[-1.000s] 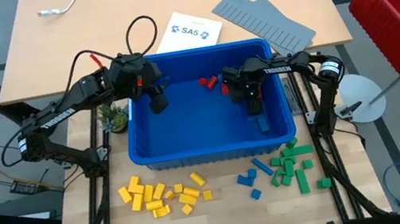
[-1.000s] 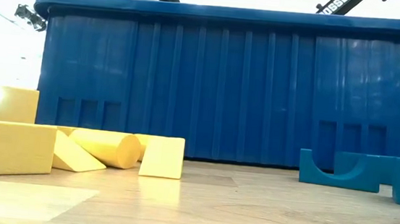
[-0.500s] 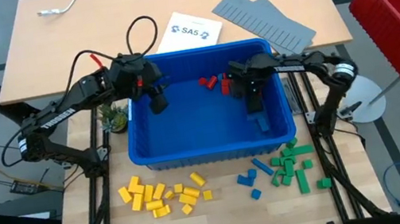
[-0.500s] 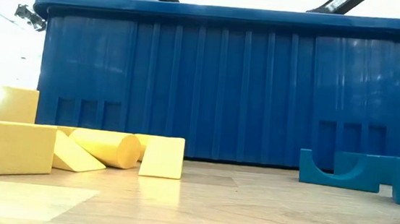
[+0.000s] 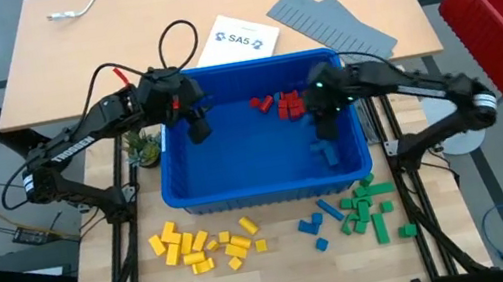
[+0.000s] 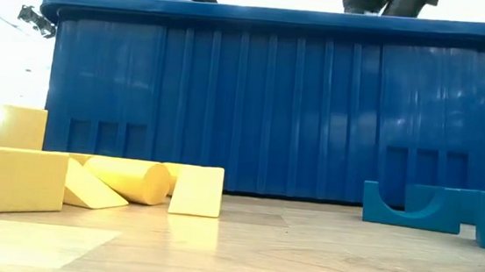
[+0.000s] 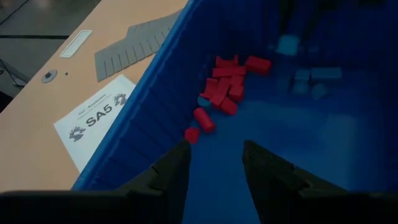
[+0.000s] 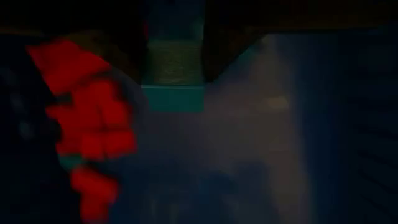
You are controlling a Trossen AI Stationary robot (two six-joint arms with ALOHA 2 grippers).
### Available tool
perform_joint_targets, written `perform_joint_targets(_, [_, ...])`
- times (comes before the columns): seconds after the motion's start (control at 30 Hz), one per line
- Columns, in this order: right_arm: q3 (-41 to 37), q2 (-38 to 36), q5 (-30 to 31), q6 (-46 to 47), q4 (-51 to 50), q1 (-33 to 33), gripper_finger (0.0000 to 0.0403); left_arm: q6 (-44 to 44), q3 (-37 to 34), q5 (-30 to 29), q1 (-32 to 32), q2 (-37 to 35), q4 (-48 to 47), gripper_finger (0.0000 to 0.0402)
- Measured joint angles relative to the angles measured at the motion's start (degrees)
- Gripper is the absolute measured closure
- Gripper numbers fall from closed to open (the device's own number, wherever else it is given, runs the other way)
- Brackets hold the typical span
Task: Sort blocks
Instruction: Remove the blue block from the blue bin
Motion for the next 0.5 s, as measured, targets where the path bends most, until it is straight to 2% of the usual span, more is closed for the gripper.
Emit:
perform_joint_targets(0.13, [0.02, -6.88, -4.19, 9.61, 3.19, 6.19, 0.0291, -0.03, 0.0, 0.01, 0.0, 0.0, 0.02, 0.0243])
perform_joint_targets(0.27, [0.06, -11.93, -5.27, 19.74, 7.59, 14.64, 0.0291, -0.05, 0.0, 0.01, 0.0, 0.0, 0.02, 0.0243])
perform_joint_targets(0.5, [0.11, -14.17, -4.37, 36.45, 14.75, 31.29, 0.0291, -0.07, 0.0, 0.02, 0.0, 0.0, 0.03, 0.0243])
